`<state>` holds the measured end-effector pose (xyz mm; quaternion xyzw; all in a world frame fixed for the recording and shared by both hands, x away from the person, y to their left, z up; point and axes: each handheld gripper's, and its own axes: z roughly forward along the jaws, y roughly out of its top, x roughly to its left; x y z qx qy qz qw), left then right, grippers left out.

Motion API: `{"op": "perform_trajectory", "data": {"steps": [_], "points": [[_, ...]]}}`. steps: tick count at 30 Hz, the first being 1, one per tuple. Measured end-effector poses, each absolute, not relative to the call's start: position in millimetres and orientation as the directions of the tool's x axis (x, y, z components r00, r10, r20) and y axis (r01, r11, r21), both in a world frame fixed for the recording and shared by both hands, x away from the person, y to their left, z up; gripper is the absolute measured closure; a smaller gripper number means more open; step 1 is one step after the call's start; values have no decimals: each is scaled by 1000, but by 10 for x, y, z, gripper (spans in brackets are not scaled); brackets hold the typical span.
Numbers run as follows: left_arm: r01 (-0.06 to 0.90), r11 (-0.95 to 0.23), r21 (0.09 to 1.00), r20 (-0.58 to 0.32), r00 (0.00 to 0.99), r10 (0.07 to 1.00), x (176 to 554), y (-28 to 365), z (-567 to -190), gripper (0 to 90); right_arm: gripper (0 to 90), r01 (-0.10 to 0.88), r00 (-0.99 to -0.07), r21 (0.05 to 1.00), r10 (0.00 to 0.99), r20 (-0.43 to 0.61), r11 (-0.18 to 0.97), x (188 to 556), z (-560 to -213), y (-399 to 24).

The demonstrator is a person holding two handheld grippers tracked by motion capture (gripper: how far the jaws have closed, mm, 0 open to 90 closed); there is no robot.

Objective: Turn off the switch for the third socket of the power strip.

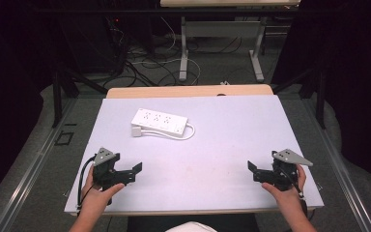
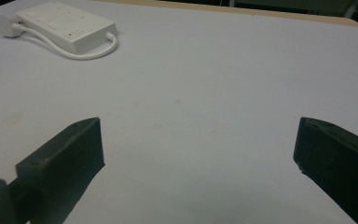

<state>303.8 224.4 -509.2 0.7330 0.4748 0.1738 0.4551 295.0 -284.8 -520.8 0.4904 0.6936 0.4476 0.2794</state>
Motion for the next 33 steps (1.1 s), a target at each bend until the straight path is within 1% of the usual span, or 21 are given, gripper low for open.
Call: {"op": "perform_trajectory", "data": {"steps": [8, 23, 24, 25, 28, 33], "points": [[528, -123, 840, -181, 487, 854, 3054, 2258, -4995, 41, 22, 445, -357, 888, 932, 61, 112, 2951, -5217, -2843], [509, -142, 849, -149, 488, 860, 3130, 2224, -4804, 58, 28, 437, -363, 891, 930, 48, 124, 2970, -5243, -2812], [513, -133, 848, -157, 484, 861, 3133, 2216, -4794, 58, 28, 451, -365, 884, 929, 55, 125, 2961, -5236, -2807], [513, -146, 846, -148, 489, 859, 3141, 2224, -4779, 58, 28, 451, -368, 883, 928, 53, 128, 2960, -5238, -2807], [523, -129, 842, -169, 484, 858, 3162, 2215, -4744, 59, 33, 442, -370, 887, 928, 48, 130, 2969, -5247, -2804], [524, -139, 840, -160, 485, 860, 3210, 2217, -4674, 68, 38, 443, -368, 887, 929, 45, 132, 2972, -5252, -2804]]}}
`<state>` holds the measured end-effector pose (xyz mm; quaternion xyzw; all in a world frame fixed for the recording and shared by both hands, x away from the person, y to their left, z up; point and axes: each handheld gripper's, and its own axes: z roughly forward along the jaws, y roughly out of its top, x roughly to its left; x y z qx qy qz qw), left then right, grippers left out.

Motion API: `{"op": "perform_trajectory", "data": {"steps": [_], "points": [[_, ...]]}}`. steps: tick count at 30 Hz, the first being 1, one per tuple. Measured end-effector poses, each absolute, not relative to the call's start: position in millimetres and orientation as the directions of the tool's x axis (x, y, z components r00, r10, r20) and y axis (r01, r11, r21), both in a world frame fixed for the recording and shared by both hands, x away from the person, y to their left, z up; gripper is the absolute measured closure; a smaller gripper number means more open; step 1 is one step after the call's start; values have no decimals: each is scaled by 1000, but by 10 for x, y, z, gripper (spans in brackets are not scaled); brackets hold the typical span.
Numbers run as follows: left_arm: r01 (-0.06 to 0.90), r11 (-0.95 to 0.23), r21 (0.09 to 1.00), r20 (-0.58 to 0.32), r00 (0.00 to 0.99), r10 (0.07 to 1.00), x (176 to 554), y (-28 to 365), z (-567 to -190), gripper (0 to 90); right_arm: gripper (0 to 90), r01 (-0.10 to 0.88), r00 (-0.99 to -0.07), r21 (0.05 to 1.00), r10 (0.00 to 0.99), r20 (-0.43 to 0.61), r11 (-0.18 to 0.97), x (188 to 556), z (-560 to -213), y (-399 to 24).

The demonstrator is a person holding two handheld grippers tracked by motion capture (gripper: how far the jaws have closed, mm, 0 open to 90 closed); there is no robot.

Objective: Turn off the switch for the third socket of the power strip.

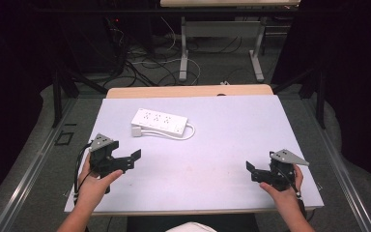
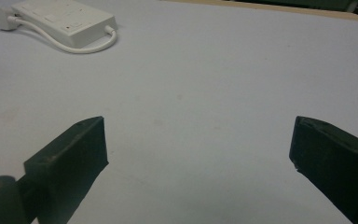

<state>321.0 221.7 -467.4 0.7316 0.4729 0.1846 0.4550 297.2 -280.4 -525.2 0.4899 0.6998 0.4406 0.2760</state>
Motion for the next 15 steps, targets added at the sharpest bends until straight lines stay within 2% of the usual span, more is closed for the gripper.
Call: {"op": "perform_trajectory", "data": {"steps": [15], "points": [[528, -145, 837, -146, 470, 870, 3347, 2213, -4522, 91, 59, 449, -360, 885, 931, 53, 123, 2969, -5256, -2798]]}}
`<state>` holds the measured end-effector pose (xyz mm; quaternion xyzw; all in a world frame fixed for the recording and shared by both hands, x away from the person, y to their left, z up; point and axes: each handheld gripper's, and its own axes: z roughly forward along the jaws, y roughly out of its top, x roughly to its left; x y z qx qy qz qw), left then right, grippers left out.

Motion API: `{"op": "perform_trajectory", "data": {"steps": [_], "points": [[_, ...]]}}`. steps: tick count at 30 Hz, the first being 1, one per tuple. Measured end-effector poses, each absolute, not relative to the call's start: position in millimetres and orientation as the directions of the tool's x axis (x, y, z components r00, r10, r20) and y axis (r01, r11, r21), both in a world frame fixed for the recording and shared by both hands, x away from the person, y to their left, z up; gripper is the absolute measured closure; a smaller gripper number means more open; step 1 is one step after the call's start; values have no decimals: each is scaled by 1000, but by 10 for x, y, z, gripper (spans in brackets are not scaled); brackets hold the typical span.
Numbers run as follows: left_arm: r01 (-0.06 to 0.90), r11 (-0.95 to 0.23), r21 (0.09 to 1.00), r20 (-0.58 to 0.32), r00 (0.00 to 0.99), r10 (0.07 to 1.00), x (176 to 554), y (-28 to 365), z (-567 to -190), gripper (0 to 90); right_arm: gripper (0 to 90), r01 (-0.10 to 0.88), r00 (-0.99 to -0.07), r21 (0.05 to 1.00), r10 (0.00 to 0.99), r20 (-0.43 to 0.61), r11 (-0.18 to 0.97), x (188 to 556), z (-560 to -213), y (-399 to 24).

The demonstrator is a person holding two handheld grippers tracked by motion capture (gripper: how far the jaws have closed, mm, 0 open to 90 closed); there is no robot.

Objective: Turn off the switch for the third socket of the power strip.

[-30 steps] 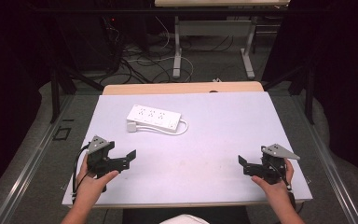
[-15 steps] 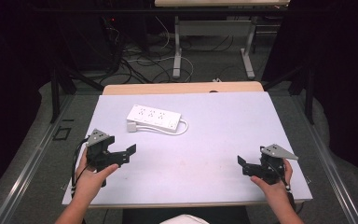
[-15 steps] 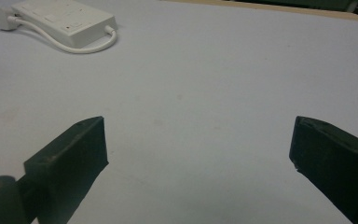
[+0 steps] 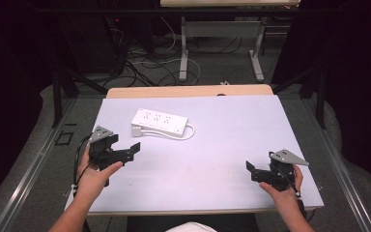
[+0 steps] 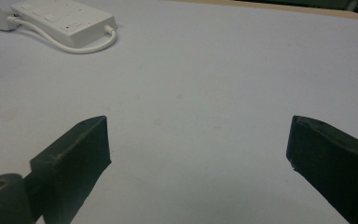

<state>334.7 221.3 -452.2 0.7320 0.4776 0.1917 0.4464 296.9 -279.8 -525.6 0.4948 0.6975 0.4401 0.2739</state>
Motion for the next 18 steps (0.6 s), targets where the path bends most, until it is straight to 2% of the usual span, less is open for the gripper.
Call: {"op": "perform_trajectory", "data": {"steps": [18], "points": [[539, -125, 833, -155, 445, 882, 3558, 2234, -4323, 111, 72, 452, -351, 885, 935, 60, 113, 2975, -5271, -2790]]}}
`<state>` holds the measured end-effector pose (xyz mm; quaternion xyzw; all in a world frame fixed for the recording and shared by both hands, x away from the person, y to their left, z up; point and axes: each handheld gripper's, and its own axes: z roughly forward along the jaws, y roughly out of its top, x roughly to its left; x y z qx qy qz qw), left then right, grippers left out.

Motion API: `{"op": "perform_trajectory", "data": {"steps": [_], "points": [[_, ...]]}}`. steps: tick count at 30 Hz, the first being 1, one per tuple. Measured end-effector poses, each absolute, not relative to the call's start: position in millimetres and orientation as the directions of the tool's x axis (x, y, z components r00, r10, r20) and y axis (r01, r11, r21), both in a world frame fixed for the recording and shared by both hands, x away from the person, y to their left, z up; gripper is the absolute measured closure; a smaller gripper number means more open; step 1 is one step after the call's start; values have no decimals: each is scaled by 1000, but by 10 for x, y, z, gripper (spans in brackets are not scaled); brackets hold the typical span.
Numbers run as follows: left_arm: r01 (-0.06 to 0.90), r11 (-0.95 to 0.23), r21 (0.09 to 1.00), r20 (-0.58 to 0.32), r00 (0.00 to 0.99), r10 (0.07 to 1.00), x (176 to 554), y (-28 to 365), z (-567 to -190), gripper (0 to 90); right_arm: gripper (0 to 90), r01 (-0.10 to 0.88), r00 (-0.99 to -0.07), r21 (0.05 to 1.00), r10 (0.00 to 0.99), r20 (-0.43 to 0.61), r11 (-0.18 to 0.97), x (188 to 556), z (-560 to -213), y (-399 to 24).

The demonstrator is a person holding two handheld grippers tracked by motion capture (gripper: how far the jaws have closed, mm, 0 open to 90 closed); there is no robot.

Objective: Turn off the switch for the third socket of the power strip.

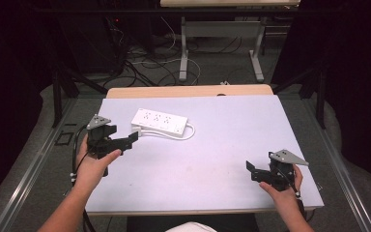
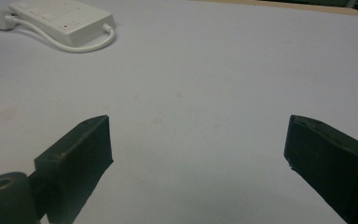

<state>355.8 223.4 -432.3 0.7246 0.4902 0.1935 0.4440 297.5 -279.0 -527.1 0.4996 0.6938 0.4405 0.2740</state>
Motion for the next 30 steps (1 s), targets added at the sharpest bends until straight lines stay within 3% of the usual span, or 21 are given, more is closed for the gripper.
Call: {"op": "perform_trajectory", "data": {"steps": [30], "points": [[564, -35, 825, -225, 385, 895, 3974, 2172, -4025, 163, 89, 463, -361, 878, 930, 61, 122, 2974, -5269, -2801]]}}
